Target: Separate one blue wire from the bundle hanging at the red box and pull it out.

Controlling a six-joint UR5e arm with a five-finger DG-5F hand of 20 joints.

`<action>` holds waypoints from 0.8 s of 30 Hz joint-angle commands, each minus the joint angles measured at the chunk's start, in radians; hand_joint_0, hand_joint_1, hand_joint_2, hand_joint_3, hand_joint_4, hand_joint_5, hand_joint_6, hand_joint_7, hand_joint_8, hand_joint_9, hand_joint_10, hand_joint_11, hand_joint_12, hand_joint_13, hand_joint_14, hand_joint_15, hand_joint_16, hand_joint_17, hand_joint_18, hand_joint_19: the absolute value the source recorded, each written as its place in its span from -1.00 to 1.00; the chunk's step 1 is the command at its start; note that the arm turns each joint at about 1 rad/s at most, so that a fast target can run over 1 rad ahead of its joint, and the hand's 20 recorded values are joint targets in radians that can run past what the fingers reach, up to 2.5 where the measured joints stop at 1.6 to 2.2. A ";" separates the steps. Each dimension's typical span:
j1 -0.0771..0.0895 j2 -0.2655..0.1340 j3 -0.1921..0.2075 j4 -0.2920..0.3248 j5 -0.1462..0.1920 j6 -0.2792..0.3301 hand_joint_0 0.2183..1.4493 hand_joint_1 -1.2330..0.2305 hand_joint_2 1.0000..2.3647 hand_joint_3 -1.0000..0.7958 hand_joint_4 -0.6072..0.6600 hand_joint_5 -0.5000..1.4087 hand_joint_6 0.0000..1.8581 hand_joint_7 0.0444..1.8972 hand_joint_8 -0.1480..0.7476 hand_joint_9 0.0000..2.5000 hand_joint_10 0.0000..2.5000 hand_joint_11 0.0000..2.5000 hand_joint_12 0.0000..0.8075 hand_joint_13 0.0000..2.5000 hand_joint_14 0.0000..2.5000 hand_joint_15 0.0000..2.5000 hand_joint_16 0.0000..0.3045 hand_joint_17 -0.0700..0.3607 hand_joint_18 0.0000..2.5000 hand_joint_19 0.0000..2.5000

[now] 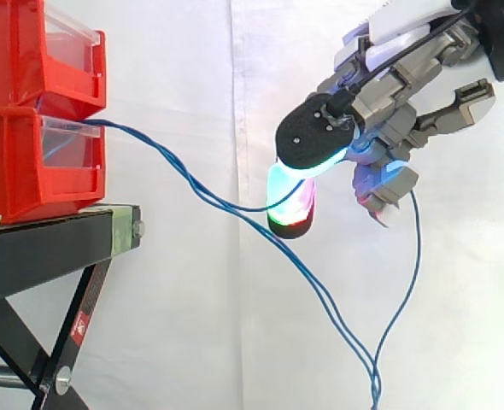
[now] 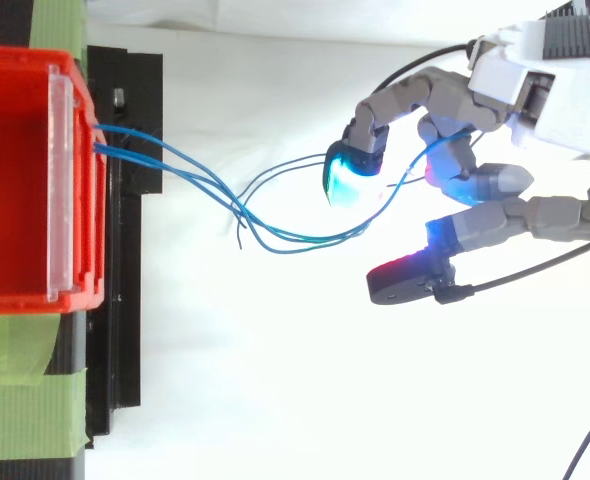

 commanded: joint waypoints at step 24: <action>0.000 0.000 0.001 0.003 -0.023 -0.098 -0.35 -0.42 -0.99 -0.32 0.24 -0.68 -0.07 -0.19 -0.06 -0.33 0.88 -0.04 -0.09 -0.09 -0.64 0.31 -0.68 -0.16 -0.26 -0.35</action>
